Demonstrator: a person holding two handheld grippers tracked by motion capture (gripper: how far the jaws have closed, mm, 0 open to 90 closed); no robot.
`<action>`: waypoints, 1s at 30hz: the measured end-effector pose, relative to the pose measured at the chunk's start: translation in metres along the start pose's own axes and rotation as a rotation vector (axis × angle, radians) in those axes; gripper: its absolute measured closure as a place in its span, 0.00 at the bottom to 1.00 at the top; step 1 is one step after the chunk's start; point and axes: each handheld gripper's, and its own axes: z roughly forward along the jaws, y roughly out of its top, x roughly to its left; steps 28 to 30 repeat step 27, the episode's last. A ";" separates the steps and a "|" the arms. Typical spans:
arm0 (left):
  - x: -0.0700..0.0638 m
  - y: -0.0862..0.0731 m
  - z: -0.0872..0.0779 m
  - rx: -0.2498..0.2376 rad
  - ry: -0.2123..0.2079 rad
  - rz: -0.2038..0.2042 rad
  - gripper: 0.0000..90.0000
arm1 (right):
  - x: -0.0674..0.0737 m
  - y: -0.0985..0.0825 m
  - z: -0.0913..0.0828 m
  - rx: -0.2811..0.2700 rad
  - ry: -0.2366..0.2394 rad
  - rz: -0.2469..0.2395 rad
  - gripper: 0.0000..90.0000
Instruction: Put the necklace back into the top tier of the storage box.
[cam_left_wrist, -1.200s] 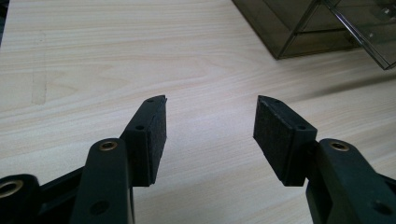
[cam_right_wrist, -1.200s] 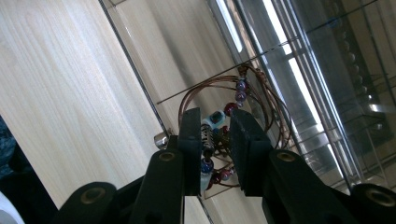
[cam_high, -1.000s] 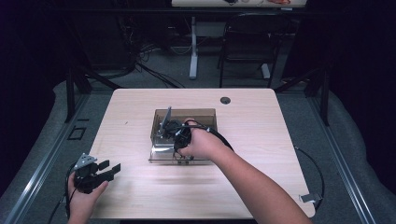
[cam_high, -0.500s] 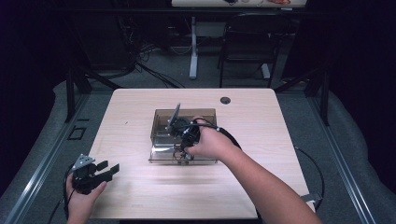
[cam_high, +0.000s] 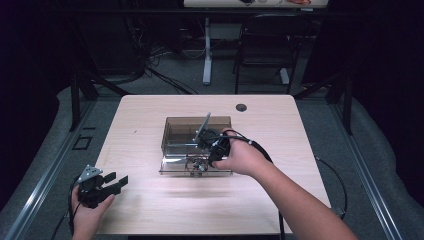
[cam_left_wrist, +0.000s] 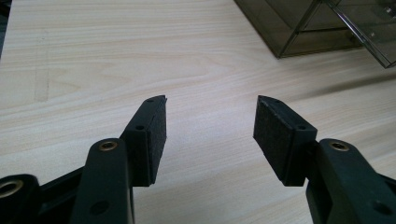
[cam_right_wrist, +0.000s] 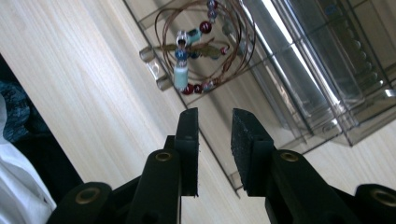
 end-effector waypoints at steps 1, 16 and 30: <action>0.000 -0.001 0.001 -0.010 0.003 -0.005 0.50 | 0.001 -0.003 0.000 -0.006 0.003 0.005 0.81; 0.000 -0.001 0.000 -0.006 0.006 -0.007 0.50 | -0.010 -0.062 -0.004 -0.086 -0.012 0.110 0.80; -0.002 -0.001 0.000 -0.005 0.011 -0.010 0.50 | -0.008 -0.106 0.007 -0.260 -0.038 0.229 0.79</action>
